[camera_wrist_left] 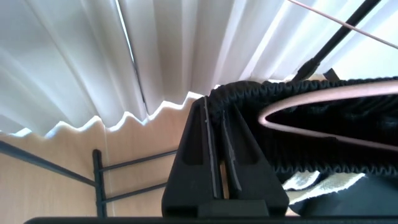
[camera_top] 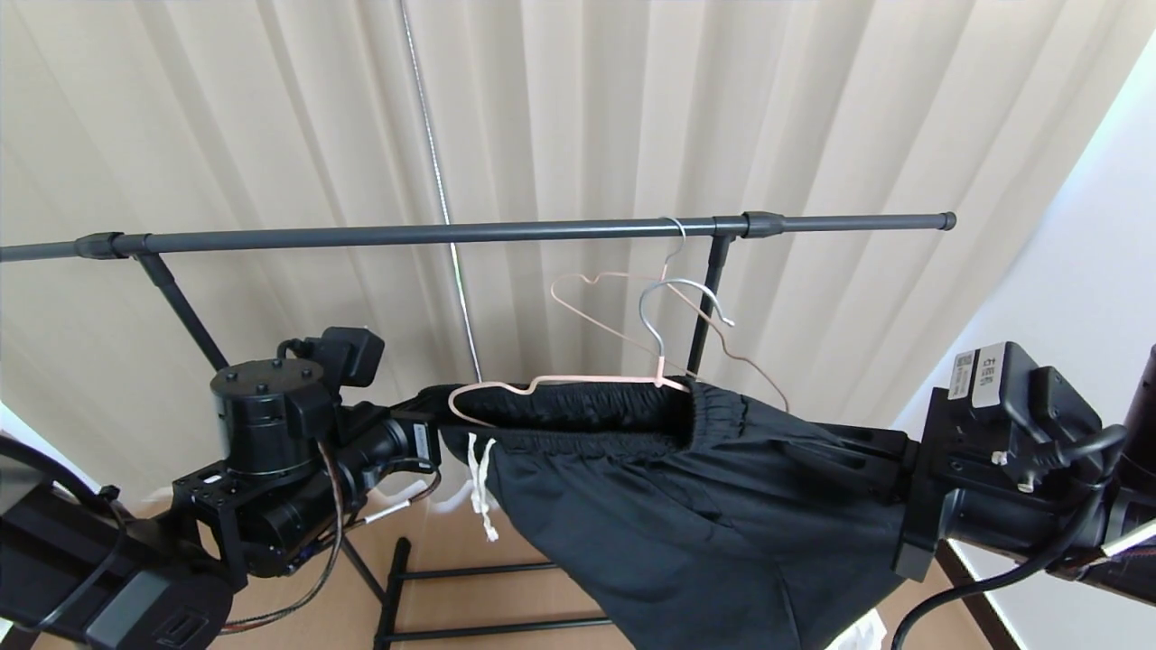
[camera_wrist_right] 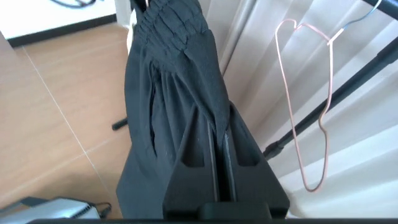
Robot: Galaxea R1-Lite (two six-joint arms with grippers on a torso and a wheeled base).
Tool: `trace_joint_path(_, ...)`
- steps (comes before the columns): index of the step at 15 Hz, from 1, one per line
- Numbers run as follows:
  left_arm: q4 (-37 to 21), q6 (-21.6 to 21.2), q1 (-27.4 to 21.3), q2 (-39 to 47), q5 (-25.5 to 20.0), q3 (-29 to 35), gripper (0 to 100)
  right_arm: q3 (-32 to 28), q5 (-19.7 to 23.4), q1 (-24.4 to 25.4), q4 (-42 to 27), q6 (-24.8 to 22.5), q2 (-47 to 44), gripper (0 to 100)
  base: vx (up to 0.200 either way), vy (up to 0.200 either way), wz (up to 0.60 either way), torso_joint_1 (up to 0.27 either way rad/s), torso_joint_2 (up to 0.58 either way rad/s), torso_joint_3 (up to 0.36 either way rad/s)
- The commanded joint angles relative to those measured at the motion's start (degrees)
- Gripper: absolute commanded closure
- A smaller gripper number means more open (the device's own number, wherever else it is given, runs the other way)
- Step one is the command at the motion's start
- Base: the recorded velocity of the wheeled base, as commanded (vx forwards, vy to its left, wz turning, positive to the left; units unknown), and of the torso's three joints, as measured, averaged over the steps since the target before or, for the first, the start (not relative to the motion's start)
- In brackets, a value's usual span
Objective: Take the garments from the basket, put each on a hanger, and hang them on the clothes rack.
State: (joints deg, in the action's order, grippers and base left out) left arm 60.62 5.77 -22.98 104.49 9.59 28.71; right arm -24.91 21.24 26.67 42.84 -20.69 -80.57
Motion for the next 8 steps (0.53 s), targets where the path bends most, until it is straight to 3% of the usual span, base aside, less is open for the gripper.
trace_joint_path(1, 0.0, 0.0, 0.0, -0.4, 0.2, 0.3, 100, 1.3, 0.0, 0.0, 0.0, -2.0, -0.1, 100, 0.0, 0.0, 0.0, 0.0, 0.0, 0.0)
trace_joint_path(4, -0.6, -1.1, -0.7, -1.3, 0.2, 1.1, 100, 2.4, -0.1, -0.3, -0.5, -6.6, -0.3, 100, 0.0, 0.0, 0.0, 0.0, 0.0, 0.0)
trace_joint_path(6, -3.2, -6.3, 0.0, -1.3, 0.5, 3.5, 100, 2.5, -0.2, -0.5, -0.6, -7.6, -0.6, 100, 0.0, 0.0, 0.0, 0.0, 0.0, 0.0)
trace_joint_path(8, -10.6, -10.9, 0.2, -3.9, 0.6, 7.5, 100, 2.2, -0.4, -1.2, -0.4, -7.7, -1.1, 100, 0.0, 0.0, 0.0, 0.0, 0.0, 0.0)
